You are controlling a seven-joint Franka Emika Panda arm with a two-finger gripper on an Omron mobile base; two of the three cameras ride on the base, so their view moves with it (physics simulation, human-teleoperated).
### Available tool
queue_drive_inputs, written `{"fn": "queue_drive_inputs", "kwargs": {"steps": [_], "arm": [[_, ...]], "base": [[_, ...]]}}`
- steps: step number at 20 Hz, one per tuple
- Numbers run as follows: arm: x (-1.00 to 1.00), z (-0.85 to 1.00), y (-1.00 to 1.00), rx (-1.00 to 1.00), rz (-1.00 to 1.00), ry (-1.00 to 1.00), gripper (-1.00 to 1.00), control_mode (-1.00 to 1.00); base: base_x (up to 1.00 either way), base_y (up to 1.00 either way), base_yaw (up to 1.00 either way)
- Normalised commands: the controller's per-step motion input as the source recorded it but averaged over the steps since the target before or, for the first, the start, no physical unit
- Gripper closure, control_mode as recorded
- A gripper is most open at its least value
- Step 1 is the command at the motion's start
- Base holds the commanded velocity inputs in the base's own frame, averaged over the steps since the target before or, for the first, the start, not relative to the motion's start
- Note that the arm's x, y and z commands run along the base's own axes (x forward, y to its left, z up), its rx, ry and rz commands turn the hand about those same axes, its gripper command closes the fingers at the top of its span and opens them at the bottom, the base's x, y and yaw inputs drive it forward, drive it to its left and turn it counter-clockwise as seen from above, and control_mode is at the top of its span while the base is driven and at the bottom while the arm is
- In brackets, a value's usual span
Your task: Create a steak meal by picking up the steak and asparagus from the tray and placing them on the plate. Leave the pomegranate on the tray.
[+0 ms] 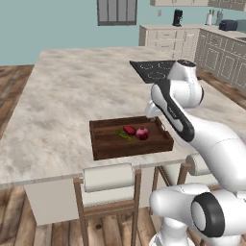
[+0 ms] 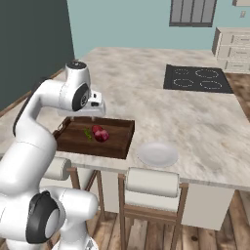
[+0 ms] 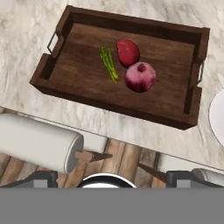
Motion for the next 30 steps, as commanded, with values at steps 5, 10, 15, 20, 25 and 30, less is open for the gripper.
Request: {"fn": "queue_drive_inputs", "kwargs": {"steps": [5,10,15,20,25,30], "arm": [[0.2,-0.42,0.27,-0.03,0.17,0.0,-1.0,-1.0],[0.26,-0.37,0.11,0.0,0.13,0.02,-1.0,-1.0],[0.37,-0.37,0.03,0.0,0.07,0.07,-1.0,-1.0],[0.34,-0.37,0.05,0.0,0.05,0.05,-1.0,-1.0],[0.32,-0.19,0.03,0.0,0.03,0.04,-1.0,-1.0],[0.34,-0.09,0.07,-0.01,0.0,0.05,-1.0,-1.0]], "base": [[0.0,0.0,0.0],[0.0,0.0,0.0],[0.0,0.0,0.0],[0.0,0.0,0.0],[0.0,0.0,0.0],[0.0,0.0,0.0]]}}
